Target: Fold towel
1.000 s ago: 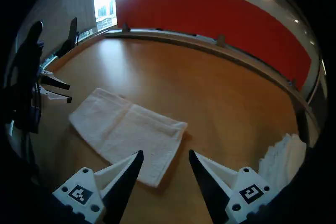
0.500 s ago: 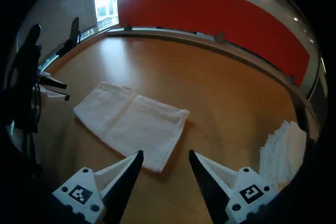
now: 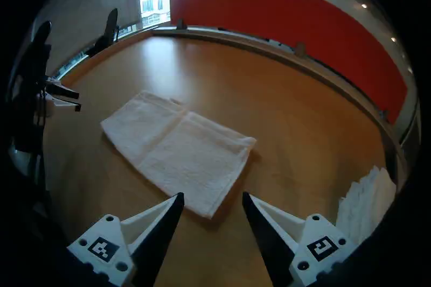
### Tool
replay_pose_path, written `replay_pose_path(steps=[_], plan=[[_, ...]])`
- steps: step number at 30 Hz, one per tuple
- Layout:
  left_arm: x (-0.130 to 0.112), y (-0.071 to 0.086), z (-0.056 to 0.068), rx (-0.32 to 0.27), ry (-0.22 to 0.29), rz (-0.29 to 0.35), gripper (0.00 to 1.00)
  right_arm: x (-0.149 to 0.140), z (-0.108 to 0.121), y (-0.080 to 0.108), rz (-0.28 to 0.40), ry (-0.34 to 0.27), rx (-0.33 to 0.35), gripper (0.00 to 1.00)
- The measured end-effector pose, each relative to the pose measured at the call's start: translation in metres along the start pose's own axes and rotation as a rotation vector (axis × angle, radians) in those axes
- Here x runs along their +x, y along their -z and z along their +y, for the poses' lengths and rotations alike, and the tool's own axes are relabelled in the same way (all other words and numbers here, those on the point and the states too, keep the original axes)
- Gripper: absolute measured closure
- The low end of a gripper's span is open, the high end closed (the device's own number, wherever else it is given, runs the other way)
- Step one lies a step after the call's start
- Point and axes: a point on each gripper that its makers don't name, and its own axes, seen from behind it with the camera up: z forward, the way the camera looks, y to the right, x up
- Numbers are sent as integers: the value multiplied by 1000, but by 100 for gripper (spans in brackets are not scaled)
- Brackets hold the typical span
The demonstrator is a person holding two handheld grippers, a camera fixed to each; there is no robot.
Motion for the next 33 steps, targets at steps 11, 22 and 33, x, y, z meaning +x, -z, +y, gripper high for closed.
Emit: replay_pose_path(steps=[11, 22, 33], plan=[[-20, 27, -24, 57, 51, 1, 3, -18, -5, -10, -66, 111, 60, 24], [-37, 38, -33, 79, 65, -11, 3, -32, 0, -20, -137, 150, 103, 52], [-37, 39, -35, 80, 71, -11, 3, -40, -1, -22, -160, 151, 139, 76]])
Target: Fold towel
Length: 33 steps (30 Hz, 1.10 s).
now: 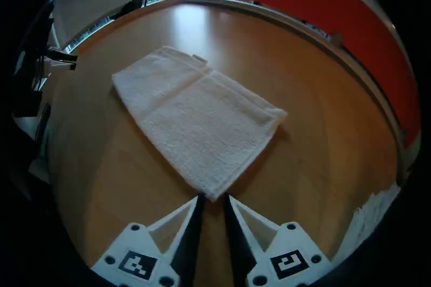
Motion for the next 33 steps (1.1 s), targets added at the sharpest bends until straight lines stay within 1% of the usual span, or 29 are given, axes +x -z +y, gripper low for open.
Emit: replay_pose_path(steps=[9, 15, 24, 28, 33], plan=[[0, -2, 3, -6, -7, -4, 3, 1, -1, 1, 11, 4, 3, 95], [3, -2, 3, -7, -14, 2, 3, 8, -4, 8, 34, 5, -5, 96], [4, -3, 1, -5, -7, 3, 3, 38, -1, 30, 102, 5, -37, 96], [4, -3, 1, -6, -4, 3, 3, 57, 0, 41, 134, 30, -50, 96], [5, -3, -1, -7, 10, 10, 3, 85, -2, 53, 170, 79, -59, 96]])
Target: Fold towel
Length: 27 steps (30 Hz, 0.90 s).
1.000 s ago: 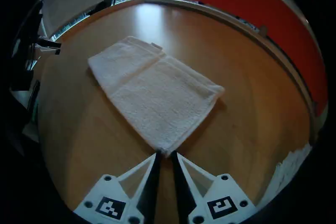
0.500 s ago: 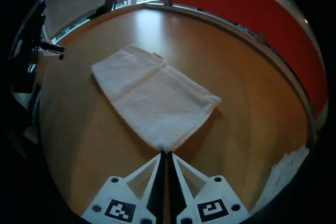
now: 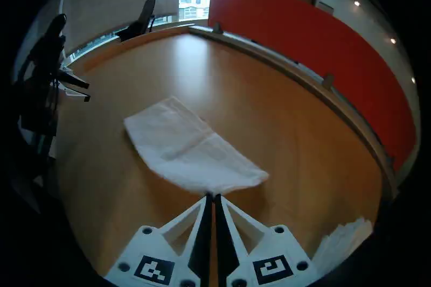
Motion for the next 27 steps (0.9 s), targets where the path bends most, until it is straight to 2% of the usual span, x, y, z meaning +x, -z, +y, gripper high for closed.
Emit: replay_pose_path(steps=[11, 27], plan=[[2, 6, -5, -5, 37, 24, 3, 53, -13, -6, 31, 113, 23, 96], [3, 11, -20, -5, 59, 44, 3, 106, -49, -33, 55, 210, 89, 96]])
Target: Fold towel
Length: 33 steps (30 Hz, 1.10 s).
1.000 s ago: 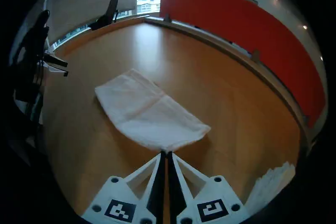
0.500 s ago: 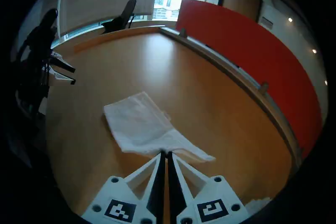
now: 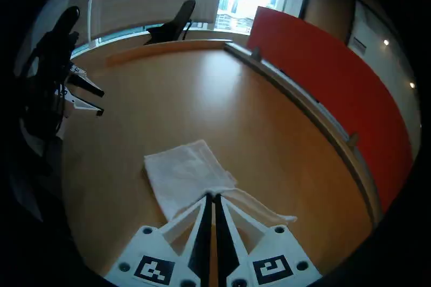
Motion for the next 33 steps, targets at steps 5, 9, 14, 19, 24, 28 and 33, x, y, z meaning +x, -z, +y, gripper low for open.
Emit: replay_pose_path(steps=[5, 9, 14, 19, 24, 28, 33], plan=[[0, 1, -1, -3, 0, 3, 3, 7, -8, -9, -3, 13, 25, 96], [-1, 3, -2, -4, -4, 4, 3, 15, -19, -20, -7, 32, 60, 96], [-2, 6, -3, -3, -2, 6, 3, 22, -44, -45, -22, 68, 136, 96], [-5, 7, -5, 0, 6, 5, 3, 23, -68, -71, -43, 78, 210, 96], [-7, 9, -5, 2, 10, 4, 3, 18, -82, -91, -69, 47, 251, 96], [-8, 9, -6, 2, 14, 3, 3, 14, -83, -95, -77, 37, 254, 96], [-7, 7, -5, 0, 14, 2, 3, 12, -80, -93, -81, 35, 249, 96]])
